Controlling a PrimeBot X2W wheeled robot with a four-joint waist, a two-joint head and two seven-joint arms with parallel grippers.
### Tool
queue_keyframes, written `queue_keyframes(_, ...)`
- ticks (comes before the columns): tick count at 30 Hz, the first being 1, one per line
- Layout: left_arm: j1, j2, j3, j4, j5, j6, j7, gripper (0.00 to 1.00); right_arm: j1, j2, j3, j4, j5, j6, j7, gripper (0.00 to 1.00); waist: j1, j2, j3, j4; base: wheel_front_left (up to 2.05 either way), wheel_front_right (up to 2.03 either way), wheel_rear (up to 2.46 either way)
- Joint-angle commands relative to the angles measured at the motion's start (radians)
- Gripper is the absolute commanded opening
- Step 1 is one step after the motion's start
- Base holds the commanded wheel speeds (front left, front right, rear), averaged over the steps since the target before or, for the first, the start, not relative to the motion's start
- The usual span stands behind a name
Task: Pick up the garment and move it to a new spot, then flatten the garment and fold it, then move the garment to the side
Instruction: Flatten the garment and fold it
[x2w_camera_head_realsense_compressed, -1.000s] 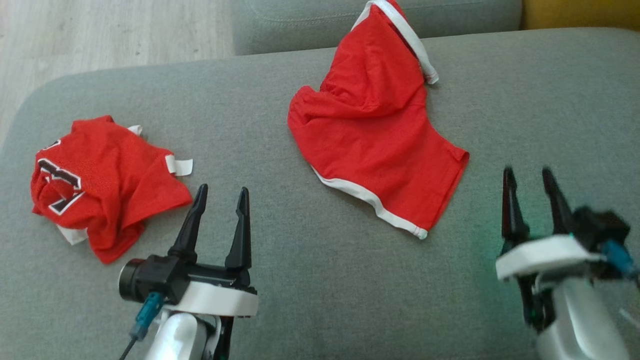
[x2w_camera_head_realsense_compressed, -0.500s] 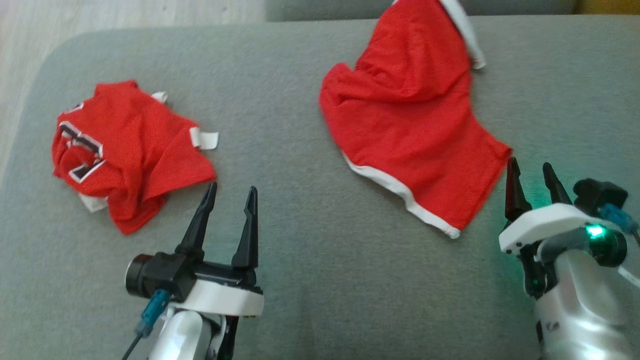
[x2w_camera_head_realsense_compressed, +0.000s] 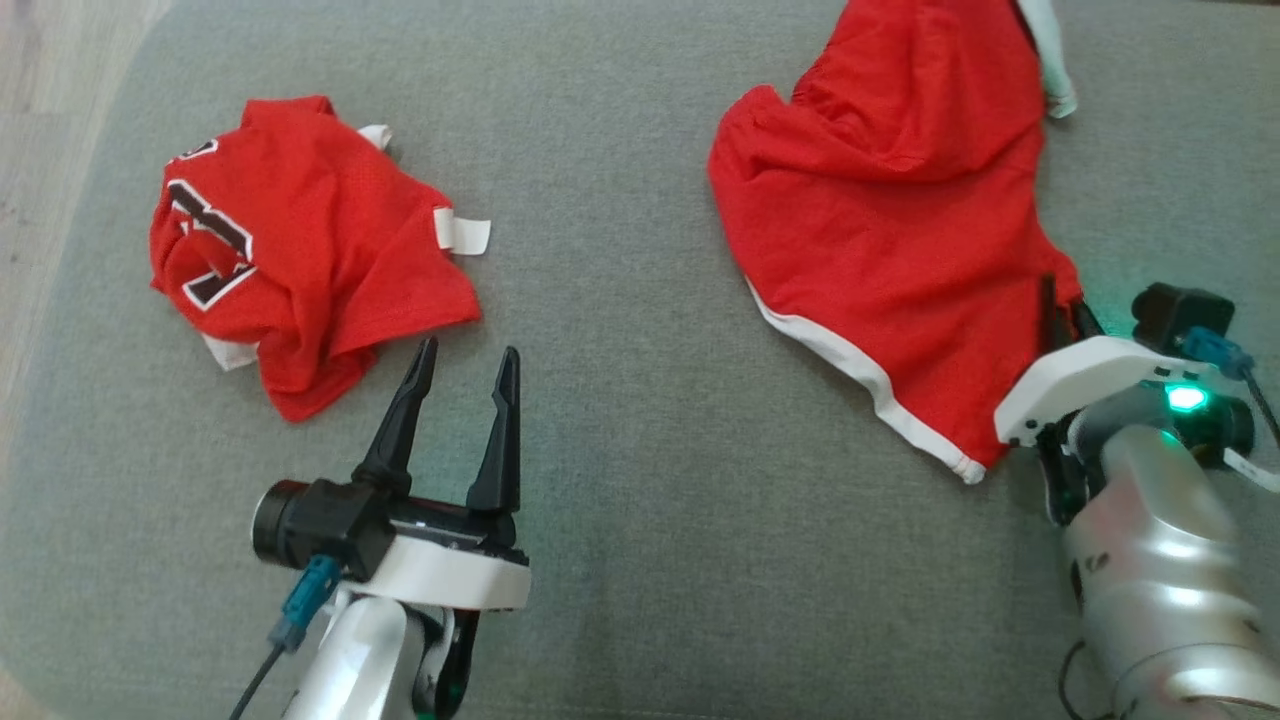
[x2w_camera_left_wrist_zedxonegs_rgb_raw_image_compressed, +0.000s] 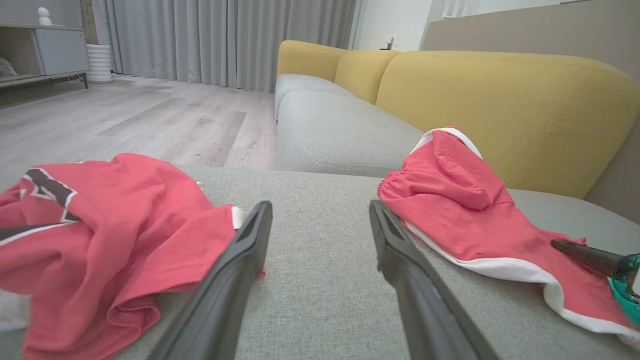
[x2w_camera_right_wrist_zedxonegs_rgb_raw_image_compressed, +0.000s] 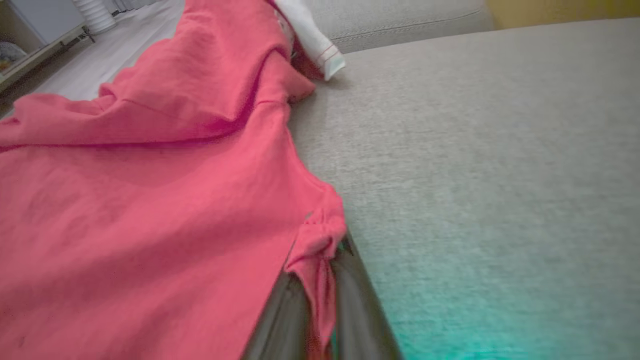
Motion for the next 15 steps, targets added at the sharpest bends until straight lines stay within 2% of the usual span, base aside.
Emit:
queue_keyframes(1,-0.036,0.001,0.029,-0.029,0.011,0.003,-0.008,1.00,0.001,0.011,0.000,-0.012,-0.027,-0.001,-0.011,0.00,-0.0002,0.0000,-0.008,-0.008,0.00,0.00,0.00)
queue_keyframes(7,-0.020,0.001,0.036,-0.029,0.008,0.005,-0.008,1.00,0.021,-0.001,-0.179,-0.099,-0.212,-0.001,-0.011,0.00,-0.0002,0.0000,-0.048,-0.040,0.00,0.00,0.00)
queue_keyframes(15,-0.015,0.001,0.027,-0.031,0.006,0.008,-0.008,1.00,0.019,-0.076,-0.364,-0.222,-0.388,-0.001,0.119,0.00,-0.0002,0.0000,-0.070,-0.051,0.00,0.00,0.00)
